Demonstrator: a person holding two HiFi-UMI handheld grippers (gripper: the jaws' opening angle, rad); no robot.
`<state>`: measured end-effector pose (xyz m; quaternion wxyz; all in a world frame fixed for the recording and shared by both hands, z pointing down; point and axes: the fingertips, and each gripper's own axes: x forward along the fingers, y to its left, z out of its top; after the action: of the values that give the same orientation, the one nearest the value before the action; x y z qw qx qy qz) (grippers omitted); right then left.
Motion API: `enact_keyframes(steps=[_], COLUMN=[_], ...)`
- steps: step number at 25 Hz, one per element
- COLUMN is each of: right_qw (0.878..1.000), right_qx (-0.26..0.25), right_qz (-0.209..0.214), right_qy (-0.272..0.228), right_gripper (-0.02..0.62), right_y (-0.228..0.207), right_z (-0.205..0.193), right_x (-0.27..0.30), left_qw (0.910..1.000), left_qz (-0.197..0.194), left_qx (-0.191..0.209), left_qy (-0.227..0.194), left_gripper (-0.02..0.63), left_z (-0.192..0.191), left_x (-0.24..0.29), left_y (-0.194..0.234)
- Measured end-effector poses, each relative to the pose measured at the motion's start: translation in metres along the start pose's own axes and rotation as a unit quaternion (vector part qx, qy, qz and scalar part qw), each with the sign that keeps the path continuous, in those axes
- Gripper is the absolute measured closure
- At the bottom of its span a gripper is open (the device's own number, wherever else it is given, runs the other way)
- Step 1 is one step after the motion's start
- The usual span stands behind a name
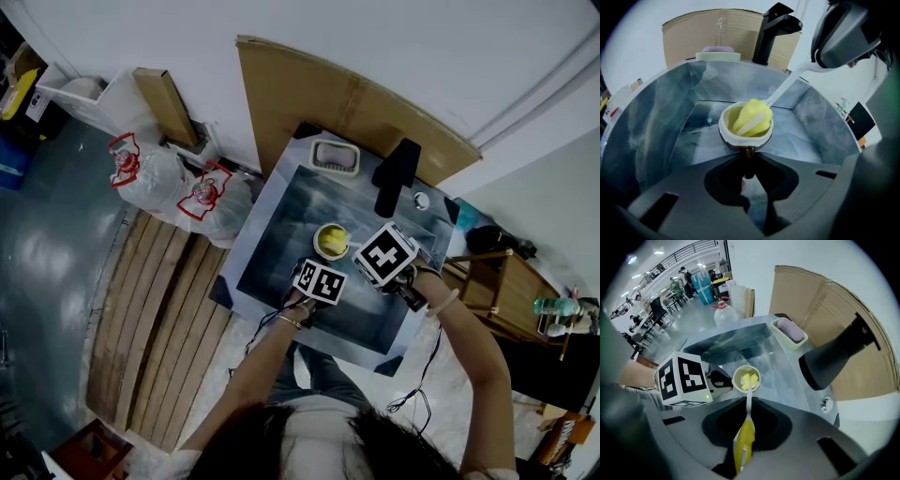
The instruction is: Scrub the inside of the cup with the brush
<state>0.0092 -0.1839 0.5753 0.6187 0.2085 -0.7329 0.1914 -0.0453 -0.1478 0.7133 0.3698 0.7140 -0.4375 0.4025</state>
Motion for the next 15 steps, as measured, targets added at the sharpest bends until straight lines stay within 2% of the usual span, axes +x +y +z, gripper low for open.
enact_keyframes(steps=[8, 15], right_qw=[0.999, 0.999], right_qx=[0.001, 0.027], right_qz=[0.028, 0.042], right_qy=[0.015, -0.011], right_gripper=[0.546, 0.546], right_y=[0.011, 0.01], right_z=[0.001, 0.016], right_x=[-0.002, -0.002], left_qw=[1.0, 1.0], left_qz=[-0.001, -0.003], left_qx=[-0.001, 0.0], left_qy=[0.002, 0.002], left_gripper=[0.538, 0.539], left_z=[-0.001, -0.001], left_x=[0.001, 0.001], left_y=[0.0, -0.001])
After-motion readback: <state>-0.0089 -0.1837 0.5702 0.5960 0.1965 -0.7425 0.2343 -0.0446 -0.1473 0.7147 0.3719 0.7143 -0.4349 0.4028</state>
